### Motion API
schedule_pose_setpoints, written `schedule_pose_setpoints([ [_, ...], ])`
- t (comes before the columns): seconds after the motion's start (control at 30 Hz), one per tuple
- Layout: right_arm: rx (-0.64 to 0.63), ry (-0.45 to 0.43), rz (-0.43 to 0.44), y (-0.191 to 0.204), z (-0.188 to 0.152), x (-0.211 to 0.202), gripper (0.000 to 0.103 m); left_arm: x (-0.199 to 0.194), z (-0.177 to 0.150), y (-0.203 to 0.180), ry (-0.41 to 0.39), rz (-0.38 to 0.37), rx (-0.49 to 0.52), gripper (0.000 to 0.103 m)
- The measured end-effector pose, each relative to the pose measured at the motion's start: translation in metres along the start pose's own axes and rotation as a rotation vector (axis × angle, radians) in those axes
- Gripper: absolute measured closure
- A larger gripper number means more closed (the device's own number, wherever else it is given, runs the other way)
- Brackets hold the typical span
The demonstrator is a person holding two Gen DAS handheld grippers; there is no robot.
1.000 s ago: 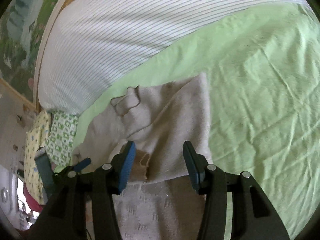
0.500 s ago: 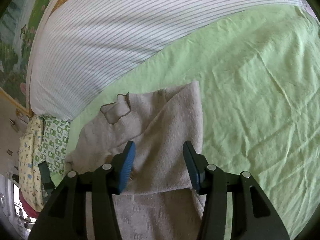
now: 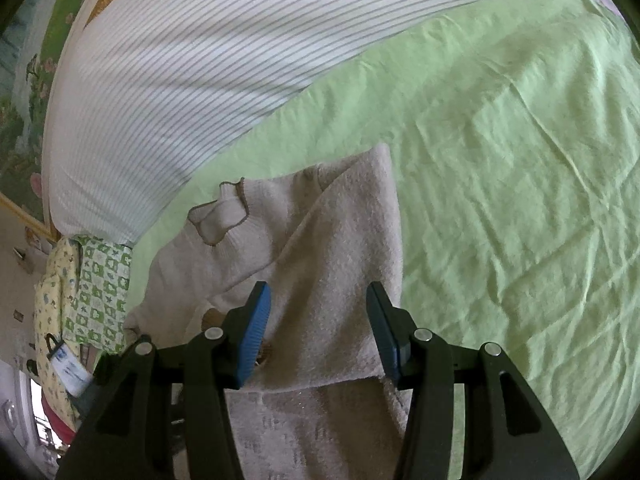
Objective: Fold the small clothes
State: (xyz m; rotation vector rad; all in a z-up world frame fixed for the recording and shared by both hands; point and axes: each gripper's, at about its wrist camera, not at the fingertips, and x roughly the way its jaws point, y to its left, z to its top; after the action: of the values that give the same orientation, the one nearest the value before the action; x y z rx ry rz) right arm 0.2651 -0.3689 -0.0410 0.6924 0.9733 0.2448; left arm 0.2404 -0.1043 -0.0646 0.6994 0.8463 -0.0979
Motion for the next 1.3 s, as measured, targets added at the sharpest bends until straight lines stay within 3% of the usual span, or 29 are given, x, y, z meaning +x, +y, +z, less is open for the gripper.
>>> schedule_pose_setpoints([
  [0.07,0.005,0.001,-0.004,-0.001,0.001,0.001,0.052,0.012,0.002,-0.015,0.012,0.015,0.052,0.020],
  [0.1,0.009,0.003,-0.008,-0.003,0.002,0.002,0.052,0.016,0.002,-0.016,0.010,0.001,0.068,0.048],
  [0.13,0.016,0.004,-0.012,-0.005,0.004,0.003,0.052,0.020,0.003,-0.012,0.017,-0.031,0.052,0.069],
  [0.17,0.020,0.004,-0.011,-0.007,0.005,0.003,0.052,0.022,0.003,-0.003,0.053,-0.074,-0.012,0.092],
  [0.27,0.016,-0.007,-0.013,-0.010,0.008,0.001,0.052,0.020,-0.008,0.055,0.079,-0.207,-0.355,0.096],
  [0.33,0.011,-0.014,-0.021,-0.011,0.011,0.000,0.052,0.025,-0.039,0.110,0.118,-0.249,-0.639,0.096],
  [0.37,0.013,-0.016,-0.022,-0.012,0.012,-0.001,0.052,0.031,-0.052,0.127,0.139,-0.271,-0.734,0.095],
  [0.4,0.016,-0.016,-0.024,-0.014,0.013,0.000,0.052,0.038,-0.075,0.149,0.165,-0.303,-0.872,0.084],
  [0.43,0.020,-0.017,-0.028,-0.015,0.014,0.000,0.052,0.040,-0.093,0.160,0.173,-0.323,-0.946,0.076],
  [0.5,0.023,-0.015,-0.029,-0.016,0.015,0.003,0.052,0.040,-0.118,0.171,0.187,-0.317,-1.010,0.060],
  [0.63,0.016,-0.005,-0.044,-0.017,0.015,0.010,0.052,0.021,-0.106,0.159,0.127,-0.355,-0.942,0.045],
  [0.7,0.023,0.000,-0.041,-0.017,0.015,0.013,0.052,0.006,-0.076,0.134,0.082,-0.330,-0.783,0.027],
  [0.87,0.014,0.013,-0.031,-0.014,0.014,0.017,0.052,-0.017,-0.005,0.051,-0.029,-0.224,-0.326,0.021],
  [0.97,0.010,0.021,-0.020,-0.013,0.014,0.019,0.052,-0.014,0.018,0.010,-0.060,-0.187,-0.159,0.019],
  [1.1,0.011,0.026,-0.020,-0.016,0.015,0.023,0.052,0.016,0.028,-0.025,-0.004,-0.130,-0.037,0.018],
  [1.13,0.014,0.026,-0.024,-0.018,0.016,0.023,0.052,0.021,0.030,-0.028,0.007,-0.130,-0.039,0.023],
  [1.2,0.023,0.023,-0.023,-0.021,0.018,0.023,0.052,0.031,0.027,-0.014,0.040,-0.213,-0.130,0.077],
  [1.3,0.024,0.013,-0.027,-0.025,0.021,0.020,0.052,0.026,0.012,0.032,0.041,-0.280,-0.350,0.090],
])
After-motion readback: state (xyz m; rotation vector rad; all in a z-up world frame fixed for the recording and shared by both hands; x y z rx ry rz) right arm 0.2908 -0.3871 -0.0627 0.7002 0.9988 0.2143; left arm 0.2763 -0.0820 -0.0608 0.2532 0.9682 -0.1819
